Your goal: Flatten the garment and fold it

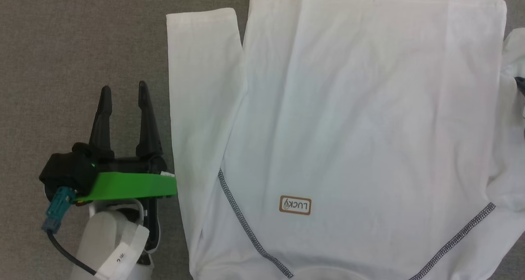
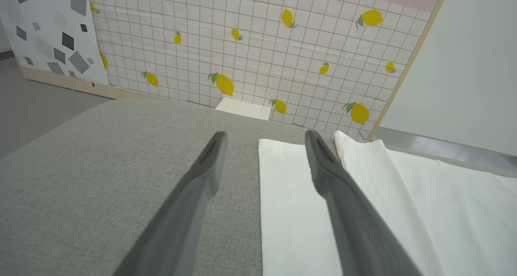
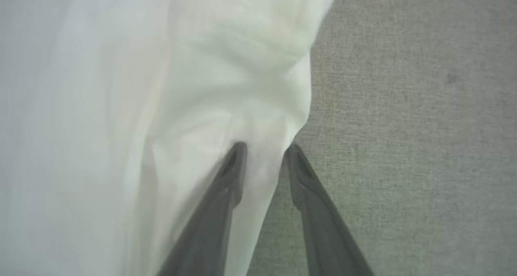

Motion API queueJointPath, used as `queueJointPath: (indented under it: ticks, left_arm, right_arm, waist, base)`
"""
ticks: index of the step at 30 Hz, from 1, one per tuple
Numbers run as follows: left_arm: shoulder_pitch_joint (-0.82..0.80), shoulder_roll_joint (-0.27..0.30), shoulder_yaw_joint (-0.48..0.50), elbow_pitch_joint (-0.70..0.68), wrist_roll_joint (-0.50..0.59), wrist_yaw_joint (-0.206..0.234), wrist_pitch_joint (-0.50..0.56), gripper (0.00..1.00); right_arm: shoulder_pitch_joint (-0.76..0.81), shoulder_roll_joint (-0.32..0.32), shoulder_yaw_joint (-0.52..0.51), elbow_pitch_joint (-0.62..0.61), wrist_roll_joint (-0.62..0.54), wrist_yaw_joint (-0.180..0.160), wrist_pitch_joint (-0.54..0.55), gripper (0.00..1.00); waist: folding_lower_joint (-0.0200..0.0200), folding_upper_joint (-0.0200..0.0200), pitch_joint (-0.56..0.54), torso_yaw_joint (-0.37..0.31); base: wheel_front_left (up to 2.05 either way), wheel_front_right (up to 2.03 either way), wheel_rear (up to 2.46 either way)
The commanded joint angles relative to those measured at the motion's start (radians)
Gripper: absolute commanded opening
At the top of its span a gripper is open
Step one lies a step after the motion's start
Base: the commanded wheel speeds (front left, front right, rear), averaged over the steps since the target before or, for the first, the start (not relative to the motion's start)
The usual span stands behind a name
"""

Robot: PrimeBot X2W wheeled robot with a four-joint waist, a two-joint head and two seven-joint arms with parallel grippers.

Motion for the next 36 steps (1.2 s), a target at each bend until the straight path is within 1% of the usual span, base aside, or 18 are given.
queueJointPath:
  ticks: [1, 8, 11, 16, 20, 23, 27, 32, 36]
  left_arm:
    - [-0.01, -0.005, 0.007, 0.006, 0.012, -0.009, -0.004, 1.0]
    - [0.013, -0.02, 0.029, 0.042, 0.012, -0.037, -0.004, 1.0]
    - [0.032, -0.024, 0.04, 0.056, 0.007, -0.046, -0.004, 1.0]
    - [0.079, -0.03, 0.062, 0.071, -0.002, -0.058, -0.004, 1.0]
    - [0.118, -0.033, 0.075, 0.078, -0.009, -0.064, -0.004, 1.0]
    - [0.142, -0.035, 0.08, 0.081, -0.014, -0.068, -0.004, 1.0]
    - [0.168, -0.037, 0.085, 0.082, -0.02, -0.07, -0.004, 1.0]
    - [0.193, -0.039, 0.093, 0.079, -0.027, -0.071, -0.004, 1.0]
    - [0.21, -0.039, 0.097, 0.077, -0.032, -0.069, -0.004, 1.0]
  right_arm:
    - [0.026, 0.008, -0.017, 0.028, 0.002, -0.002, -0.02, 0.0]
    - [0.045, 0.017, -0.156, 0.026, 0.029, -0.002, -0.154, 0.0]
    - [0.085, 0.008, -0.2, 0.005, 0.039, -0.002, -0.183, 0.0]
    - [0.178, -0.014, -0.268, -0.034, 0.025, -0.002, -0.177, 0.0]
    - [0.221, -0.005, -0.29, -0.102, 0.019, -0.002, -0.167, 0.0]
    - [0.245, 0.004, -0.264, -0.182, 0.025, -0.002, -0.158, 0.0]
    - [0.275, 0.012, -0.188, -0.322, 0.055, -0.002, -0.136, 0.0]
    - [0.301, 0.033, -0.042, -0.49, 0.121, -0.002, -0.095, 0.0]
    - [0.301, 0.069, 0.098, -0.582, 0.17, -0.002, -0.066, 0.0]
  waist:
    - [-0.0001, 0.0089, -0.013, -0.005]
    - [-0.0001, 0.0089, -0.103, -0.029]
    - [-0.0001, 0.0089, -0.156, -0.043]
    - [-0.0001, 0.0089, -0.244, -0.073]
    - [-0.0001, 0.0089, -0.305, -0.093]
    - [-0.0001, 0.0089, -0.341, -0.099]
    - [-0.0001, 0.0089, -0.378, -0.099]
    - [-0.0001, 0.0089, -0.409, -0.09]
    - [-0.0001, 0.0089, -0.419, -0.079]
  base:
    - [0.0, 0.0, 0.0]
    - [0.0, 0.0, 0.0]
    - [0.0, 0.0, 0.0]
    - [0.0, 0.0, 0.0]
    - [0.0, 0.0, 0.0]
    - [0.0, 0.0, 0.0]
    - [0.0, 0.0, 0.0]
    - [0.0, 0.0, 0.0]
    - [0.0, 0.0, 0.0]
